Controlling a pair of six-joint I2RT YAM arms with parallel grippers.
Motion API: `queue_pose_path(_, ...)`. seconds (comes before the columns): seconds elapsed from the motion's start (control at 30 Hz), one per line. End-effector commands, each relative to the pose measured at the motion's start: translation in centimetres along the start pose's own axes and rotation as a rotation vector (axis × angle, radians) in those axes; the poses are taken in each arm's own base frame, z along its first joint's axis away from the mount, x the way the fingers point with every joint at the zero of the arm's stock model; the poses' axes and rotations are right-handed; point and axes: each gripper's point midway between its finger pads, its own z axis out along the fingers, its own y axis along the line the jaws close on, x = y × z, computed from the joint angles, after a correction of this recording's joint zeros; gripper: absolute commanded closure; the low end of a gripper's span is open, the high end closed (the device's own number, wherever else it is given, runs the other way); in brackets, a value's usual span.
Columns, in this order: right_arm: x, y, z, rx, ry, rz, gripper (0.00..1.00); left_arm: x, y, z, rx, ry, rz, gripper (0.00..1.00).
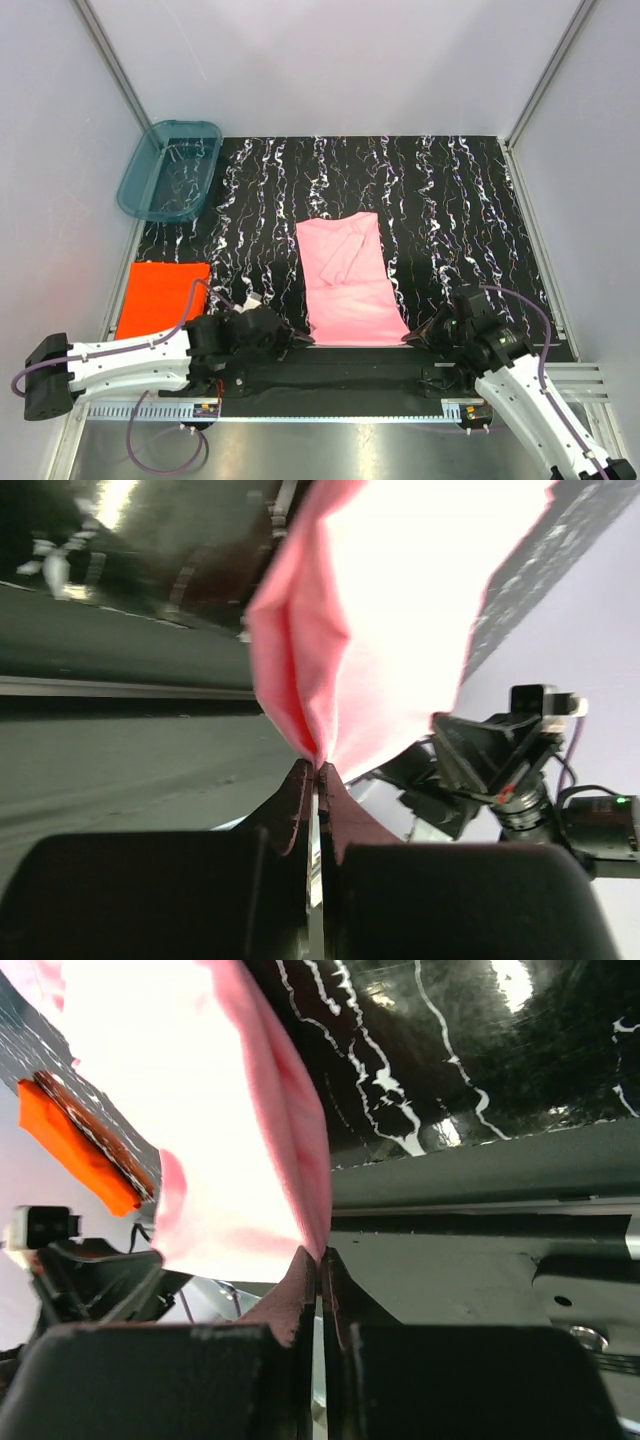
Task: Fold and stack the t-shirts
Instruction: Fold the tshirt
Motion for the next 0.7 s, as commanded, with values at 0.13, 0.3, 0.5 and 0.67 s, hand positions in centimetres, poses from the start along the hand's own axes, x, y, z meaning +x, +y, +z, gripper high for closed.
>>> queue_pose_path(0.13,-1.5,4.6,-3.4,-0.029,-0.066,-0.159,1.00,-2.0,-8.8,-3.7,0.168,-0.188,0.107,1.00)
queue_pose_path(0.3,-3.4,9.7,-2.6,-0.007,-0.030,-0.250,1.00,-5.9,-13.0,-3.6,0.136,-0.268,0.179,1.00)
queue_pose_path(0.5,-8.2,17.0,-1.4,0.012,-0.017,-0.341,1.00,-10.9,-18.7,-4.3,0.141,-0.367,0.247,1.00)
queue_pose_path(0.67,-13.0,20.1,0.4,-0.009,0.029,-0.284,1.00,-14.6,-21.4,-2.5,0.118,-0.341,0.245,1.00)
